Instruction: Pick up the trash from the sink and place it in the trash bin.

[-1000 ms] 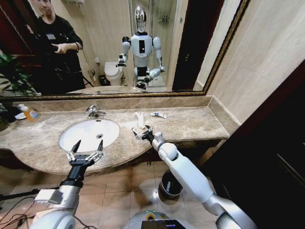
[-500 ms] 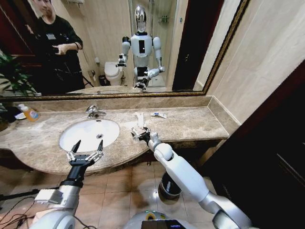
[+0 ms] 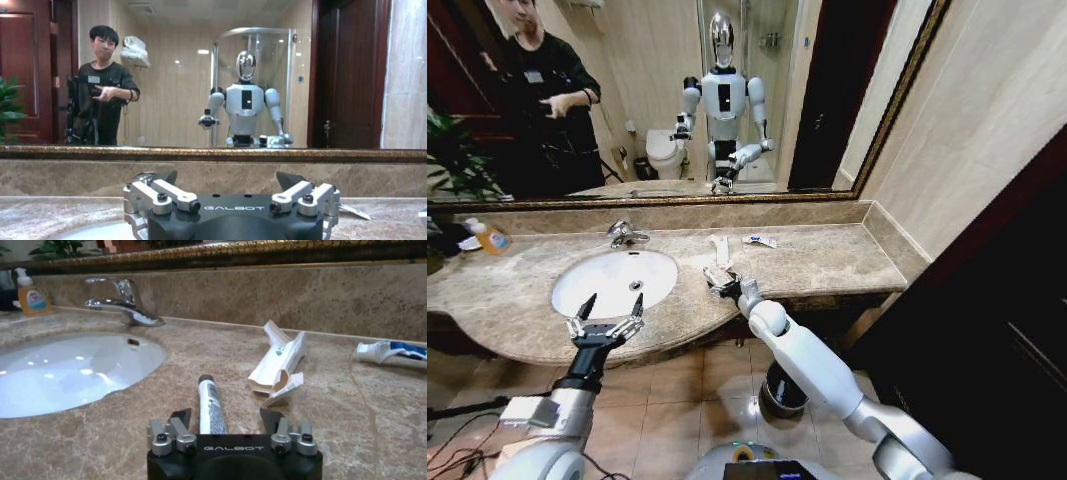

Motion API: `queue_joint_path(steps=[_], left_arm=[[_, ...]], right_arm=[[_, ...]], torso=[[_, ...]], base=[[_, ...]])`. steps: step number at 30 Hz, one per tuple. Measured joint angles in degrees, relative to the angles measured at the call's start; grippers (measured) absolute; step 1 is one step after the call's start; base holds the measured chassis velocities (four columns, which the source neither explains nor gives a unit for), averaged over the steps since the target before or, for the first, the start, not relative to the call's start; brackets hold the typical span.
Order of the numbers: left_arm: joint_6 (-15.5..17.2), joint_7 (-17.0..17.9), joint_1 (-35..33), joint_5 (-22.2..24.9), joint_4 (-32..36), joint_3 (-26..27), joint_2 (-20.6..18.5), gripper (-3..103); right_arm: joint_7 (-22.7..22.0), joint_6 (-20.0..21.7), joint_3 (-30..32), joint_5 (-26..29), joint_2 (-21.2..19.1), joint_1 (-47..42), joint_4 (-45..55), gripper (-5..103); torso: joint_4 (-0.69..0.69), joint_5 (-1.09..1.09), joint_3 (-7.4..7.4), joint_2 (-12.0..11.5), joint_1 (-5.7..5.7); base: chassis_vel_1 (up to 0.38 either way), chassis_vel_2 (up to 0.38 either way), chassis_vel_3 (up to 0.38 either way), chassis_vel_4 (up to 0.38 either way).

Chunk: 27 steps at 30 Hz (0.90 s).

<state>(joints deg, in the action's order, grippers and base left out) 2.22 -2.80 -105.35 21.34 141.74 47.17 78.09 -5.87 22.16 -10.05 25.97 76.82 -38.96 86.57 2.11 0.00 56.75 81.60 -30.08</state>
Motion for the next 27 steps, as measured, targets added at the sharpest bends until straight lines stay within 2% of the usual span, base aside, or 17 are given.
queue_joint_path(steps=[1, 3, 4, 6, 7, 9, 10, 12, 13, 14, 15, 17, 20, 21, 22, 23, 27], left_arm=[[0.00, 0.00, 0.00, 0.00, 0.00, 0.00, 0.00, 100], [0.00, 0.00, 0.00, 0.00, 0.00, 0.00, 0.00, 100], [0.00, 0.00, 0.00, 0.00, 0.00, 0.00, 0.00, 100], [0.00, 0.00, 0.00, 0.00, 0.00, 0.00, 0.00, 100], [0.00, 0.00, 0.00, 0.00, 0.00, 0.00, 0.00, 100], [0.00, 0.00, 0.00, 0.00, 0.00, 0.00, 0.00, 100], [0.00, 0.00, 0.00, 0.00, 0.00, 0.00, 0.00, 100], [0.00, 0.00, 0.00, 0.00, 0.00, 0.00, 0.00, 100], [0.00, 0.00, 0.00, 0.00, 0.00, 0.00, 0.00, 100], [0.00, 0.00, 0.00, 0.00, 0.00, 0.00, 0.00, 100], [0.00, 0.00, 0.00, 0.00, 0.00, 0.00, 0.00, 100], [0.00, 0.00, 0.00, 0.00, 0.00, 0.00, 0.00, 100], [0.00, 0.00, 0.00, 0.00, 0.00, 0.00, 0.00, 100], [0.00, 0.00, 0.00, 0.00, 0.00, 0.00, 0.00, 100], [0.00, 0.00, 0.00, 0.00, 0.00, 0.00, 0.00, 100], [0.00, 0.00, 0.00, 0.00, 0.00, 0.00, 0.00, 100], [0.00, 0.00, 0.00, 0.00, 0.00, 0.00, 0.00, 100]], right_arm=[[0.24, -0.07, 0.07, 0.00, -0.11, 0.03, -0.14, 69], [0.40, -0.07, 0.13, 0.00, -0.18, 0.05, -0.20, 69], [0.56, -0.05, 0.19, -0.02, -0.26, 0.07, -0.23, 62], [0.94, 0.07, 0.29, -0.19, -0.57, 0.10, -0.23, 62], [1.17, 0.07, 0.31, -0.39, -0.74, 0.12, -0.24, 55], [1.46, 0.07, 0.34, -0.61, -0.91, 0.15, -0.24, 55], [1.67, 0.04, 0.36, -0.81, -1.02, 0.20, -0.24, 44], [1.81, -0.04, 0.37, -0.90, -1.08, 0.24, -0.28, 44], [2.02, -0.18, 0.40, -0.99, -1.12, 0.26, -0.36, 33], [2.62, -0.54, 0.49, -1.21, -1.22, 0.28, -0.53, 28], [2.62, -0.54, 0.49, -1.21, -1.22, 0.28, -0.53, 28], [2.97, -0.99, 0.56, -1.37, -1.39, 0.28, -0.62, 17], [3.01, -1.30, 0.61, -1.42, -1.60, 0.28, -0.58, 17], [3.01, -1.46, 0.67, -1.43, -1.80, 0.28, -0.39, 7], [3.01, -1.74, 0.74, -1.45, -2.08, 0.26, -0.07, 7], [3.00, -1.87, 0.77, -1.46, -2.19, 0.23, 0.09, 1], [2.76, -2.39, 1.04, -1.47, -2.65, -0.03, 0.82, 0]], torso=[[0.00, 0.00, 0.00, 0.00, 0.00], [0.00, 0.00, 0.00, 0.00, 0.00], [0.00, 0.00, 0.00, 0.00, 0.00], [0.00, 0.00, 0.00, 0.00, 0.00], [0.00, 0.00, 0.00, 0.00, 0.00], [0.00, 0.00, 0.00, 0.00, 0.00], [0.00, 0.00, 0.00, 0.00, 0.00], [0.00, 0.00, 0.00, 0.00, 0.00], [0.00, 0.00, 0.00, 0.00, 0.00], [0.00, 0.00, 0.00, 0.00, 0.00], [0.00, 0.00, 0.00, 0.00, 0.00], [0.00, 0.00, 0.00, 0.00, 0.00], [0.00, 0.00, 0.00, 0.00, 0.00], [0.00, 0.00, 0.00, 0.00, 0.00], [0.00, 0.00, 0.00, 0.00, 0.00], [0.00, 0.00, 0.00, 0.00, 0.00], [0.00, 0.00, 0.00, 0.00, 0.00]], base=[[0.000, 0.000, 0.000, 0.000], [0.000, 0.000, 0.000, 0.000], [0.000, 0.000, 0.000, 0.000], [0.000, 0.000, 0.000, 0.000], [0.000, 0.000, 0.000, 0.000], [0.000, 0.000, 0.000, 0.000], [0.000, 0.000, 0.000, 0.000], [0.000, 0.000, 0.000, 0.000], [0.000, 0.000, 0.000, 0.000], [0.000, 0.000, 0.000, 0.000], [0.000, 0.000, 0.000, 0.000], [0.000, 0.000, 0.000, 0.000], [0.000, 0.000, 0.000, 0.000], [0.000, 0.000, 0.000, 0.000], [0.000, 0.000, 0.000, 0.000], [0.000, 0.000, 0.000, 0.000], [0.000, 0.000, 0.000, 0.000]])
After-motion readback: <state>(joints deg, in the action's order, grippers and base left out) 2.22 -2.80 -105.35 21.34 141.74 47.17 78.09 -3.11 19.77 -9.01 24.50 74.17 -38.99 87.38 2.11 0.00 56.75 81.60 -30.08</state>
